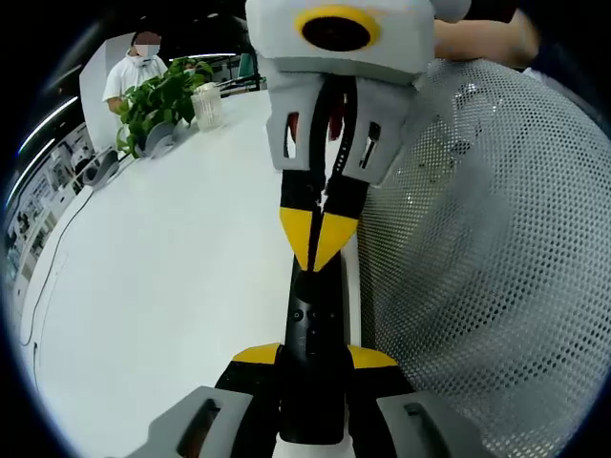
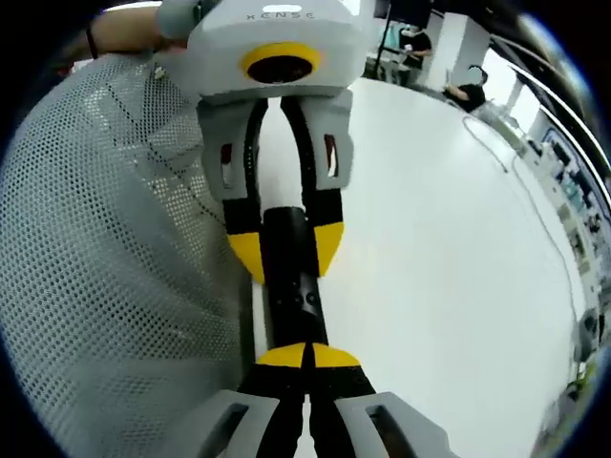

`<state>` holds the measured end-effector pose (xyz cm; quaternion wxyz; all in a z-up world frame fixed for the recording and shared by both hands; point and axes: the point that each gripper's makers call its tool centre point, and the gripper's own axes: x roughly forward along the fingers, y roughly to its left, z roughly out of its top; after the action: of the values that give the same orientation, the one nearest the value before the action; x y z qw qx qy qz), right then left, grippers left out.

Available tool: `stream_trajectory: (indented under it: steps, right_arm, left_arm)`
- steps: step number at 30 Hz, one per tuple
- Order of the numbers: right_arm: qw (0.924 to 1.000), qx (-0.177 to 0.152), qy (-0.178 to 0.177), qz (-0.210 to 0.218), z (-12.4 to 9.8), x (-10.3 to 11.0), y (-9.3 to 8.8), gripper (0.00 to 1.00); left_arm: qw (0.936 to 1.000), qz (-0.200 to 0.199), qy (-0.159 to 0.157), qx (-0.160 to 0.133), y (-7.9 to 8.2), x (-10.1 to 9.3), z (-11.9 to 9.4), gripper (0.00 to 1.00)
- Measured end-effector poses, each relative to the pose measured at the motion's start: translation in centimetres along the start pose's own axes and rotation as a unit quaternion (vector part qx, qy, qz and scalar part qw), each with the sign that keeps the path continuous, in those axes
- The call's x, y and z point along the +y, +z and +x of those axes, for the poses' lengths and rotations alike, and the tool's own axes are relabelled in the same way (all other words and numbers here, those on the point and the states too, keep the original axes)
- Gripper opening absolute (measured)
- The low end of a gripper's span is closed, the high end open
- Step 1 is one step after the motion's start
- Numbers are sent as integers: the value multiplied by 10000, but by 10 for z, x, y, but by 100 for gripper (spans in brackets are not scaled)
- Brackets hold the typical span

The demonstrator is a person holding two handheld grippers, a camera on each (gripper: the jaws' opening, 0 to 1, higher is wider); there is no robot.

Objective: Press the specified remote control buttons in sequence, fully releasing each button before pressing the next.

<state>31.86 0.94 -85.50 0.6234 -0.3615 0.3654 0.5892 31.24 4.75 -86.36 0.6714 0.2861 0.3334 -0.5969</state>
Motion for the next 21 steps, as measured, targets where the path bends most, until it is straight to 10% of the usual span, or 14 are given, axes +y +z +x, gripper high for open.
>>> stream_trajectory:
  steps: [21]
  right_arm:
    - [9999,-14,-122,-108,1,1,1,0]
  left_arm:
    - [9999,-73,50,-75,0,0,0,25]
